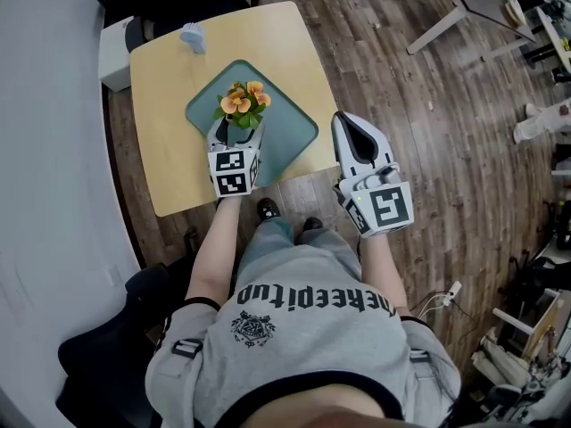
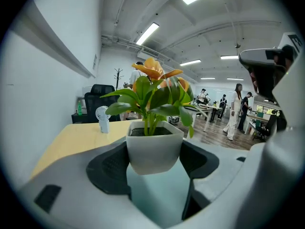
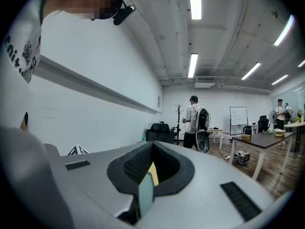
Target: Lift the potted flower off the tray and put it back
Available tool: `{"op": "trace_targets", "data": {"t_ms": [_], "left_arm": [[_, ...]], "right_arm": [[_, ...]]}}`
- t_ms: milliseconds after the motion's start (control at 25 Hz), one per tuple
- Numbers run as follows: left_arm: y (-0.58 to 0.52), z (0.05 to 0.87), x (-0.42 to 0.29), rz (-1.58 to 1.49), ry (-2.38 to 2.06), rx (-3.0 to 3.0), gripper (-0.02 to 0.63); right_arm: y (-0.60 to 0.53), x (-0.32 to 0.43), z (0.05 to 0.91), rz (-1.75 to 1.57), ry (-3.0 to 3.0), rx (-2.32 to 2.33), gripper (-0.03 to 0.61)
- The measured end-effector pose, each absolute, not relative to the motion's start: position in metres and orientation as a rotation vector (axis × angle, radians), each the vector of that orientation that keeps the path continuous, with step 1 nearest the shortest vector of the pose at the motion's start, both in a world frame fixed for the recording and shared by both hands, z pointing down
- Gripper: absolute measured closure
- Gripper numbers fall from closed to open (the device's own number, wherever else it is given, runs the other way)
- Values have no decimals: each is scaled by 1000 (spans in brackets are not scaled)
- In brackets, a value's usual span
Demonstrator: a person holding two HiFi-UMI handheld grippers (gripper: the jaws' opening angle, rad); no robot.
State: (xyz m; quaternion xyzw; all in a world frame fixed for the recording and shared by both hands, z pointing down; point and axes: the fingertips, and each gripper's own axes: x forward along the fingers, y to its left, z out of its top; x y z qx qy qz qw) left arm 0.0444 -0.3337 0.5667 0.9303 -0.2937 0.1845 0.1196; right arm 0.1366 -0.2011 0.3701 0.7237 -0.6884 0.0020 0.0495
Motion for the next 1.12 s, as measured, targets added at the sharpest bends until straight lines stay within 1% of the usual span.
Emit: {"op": "trace_targets", "data": {"t_ms": [760,1120], "left_arm": [[-349,638,69,717,-762,2704,278],[-347,646,81,764,-734,2699,278]], "right_arm": [[-203,153,389,46,-1957,2237,577],[-201,166,393,67,-1917,2254,577]]}}
